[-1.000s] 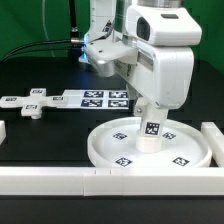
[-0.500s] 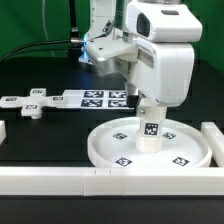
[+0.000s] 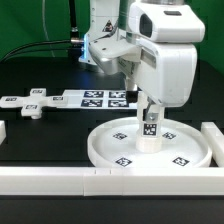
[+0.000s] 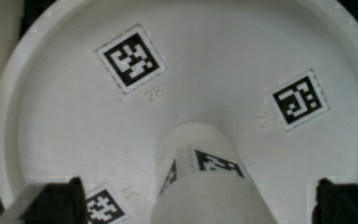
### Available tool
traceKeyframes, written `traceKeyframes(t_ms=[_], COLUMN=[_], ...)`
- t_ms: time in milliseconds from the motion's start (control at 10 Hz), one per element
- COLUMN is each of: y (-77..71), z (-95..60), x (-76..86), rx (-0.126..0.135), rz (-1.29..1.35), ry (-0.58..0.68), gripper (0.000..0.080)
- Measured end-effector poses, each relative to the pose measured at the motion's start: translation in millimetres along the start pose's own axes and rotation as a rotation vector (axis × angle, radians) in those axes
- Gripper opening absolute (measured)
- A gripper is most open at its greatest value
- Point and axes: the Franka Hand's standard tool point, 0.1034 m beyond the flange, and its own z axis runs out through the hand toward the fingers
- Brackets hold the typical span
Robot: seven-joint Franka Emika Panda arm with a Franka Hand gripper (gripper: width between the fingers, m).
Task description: Assemble round table
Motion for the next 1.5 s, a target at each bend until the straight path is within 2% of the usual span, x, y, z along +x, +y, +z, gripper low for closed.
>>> traceKeyframes(t_ms=[300,600,700,800,900,1200,1500], y=[2.3,1.3,0.7,-1.8,-2.2,-2.4,-3.6], z=[-0.1,1.6,2.0,3.1,3.2,3.2,3.2], x=[15.6,14.4,14.0,13.9,13.9,14.1,14.3], rx=[0.001,0.004,0.005,0.014,0.017,0.017,0.029], rz=[0.024,0.028,0.029,0.029,0.029,0.097,0.388], ry=[0.011,0.012,0.012,0.012,0.012,0.013,0.012], gripper=[0.0649,0.0649,0.0522,0.0522,0.0403,0.0405,0.0405])
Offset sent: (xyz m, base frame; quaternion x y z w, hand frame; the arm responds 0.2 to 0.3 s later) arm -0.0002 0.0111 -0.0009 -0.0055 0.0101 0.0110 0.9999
